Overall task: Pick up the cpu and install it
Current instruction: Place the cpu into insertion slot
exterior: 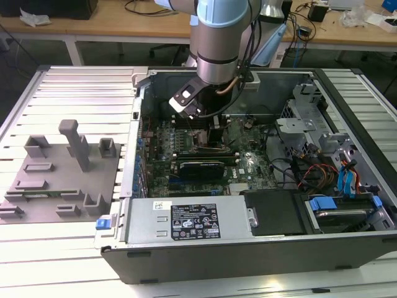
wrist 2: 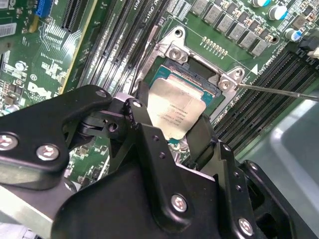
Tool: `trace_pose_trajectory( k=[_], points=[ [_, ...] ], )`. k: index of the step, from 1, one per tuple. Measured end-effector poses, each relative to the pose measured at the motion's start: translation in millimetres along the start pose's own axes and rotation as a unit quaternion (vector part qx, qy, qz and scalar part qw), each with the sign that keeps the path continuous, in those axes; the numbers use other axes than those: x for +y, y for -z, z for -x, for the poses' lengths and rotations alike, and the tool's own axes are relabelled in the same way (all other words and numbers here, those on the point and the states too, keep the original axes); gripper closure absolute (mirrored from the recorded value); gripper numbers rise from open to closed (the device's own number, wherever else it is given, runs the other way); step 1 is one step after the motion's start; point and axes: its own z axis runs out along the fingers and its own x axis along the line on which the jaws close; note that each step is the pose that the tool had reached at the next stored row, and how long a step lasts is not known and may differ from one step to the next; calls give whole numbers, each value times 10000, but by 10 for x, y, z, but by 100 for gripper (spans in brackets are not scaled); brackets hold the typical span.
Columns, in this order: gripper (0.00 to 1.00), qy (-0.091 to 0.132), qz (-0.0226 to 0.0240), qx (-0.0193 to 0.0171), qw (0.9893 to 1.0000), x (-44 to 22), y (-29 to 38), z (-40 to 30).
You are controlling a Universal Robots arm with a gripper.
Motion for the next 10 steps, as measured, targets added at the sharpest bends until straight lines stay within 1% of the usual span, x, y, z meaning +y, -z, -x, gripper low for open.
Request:
trace_pose_trajectory(
  k=[4, 10],
  points=[
    [45, 0, -1, -2, 10000, -1, -20, 0],
    [45, 0, -1, -1, 10000, 0, -25, -32]
  ],
)
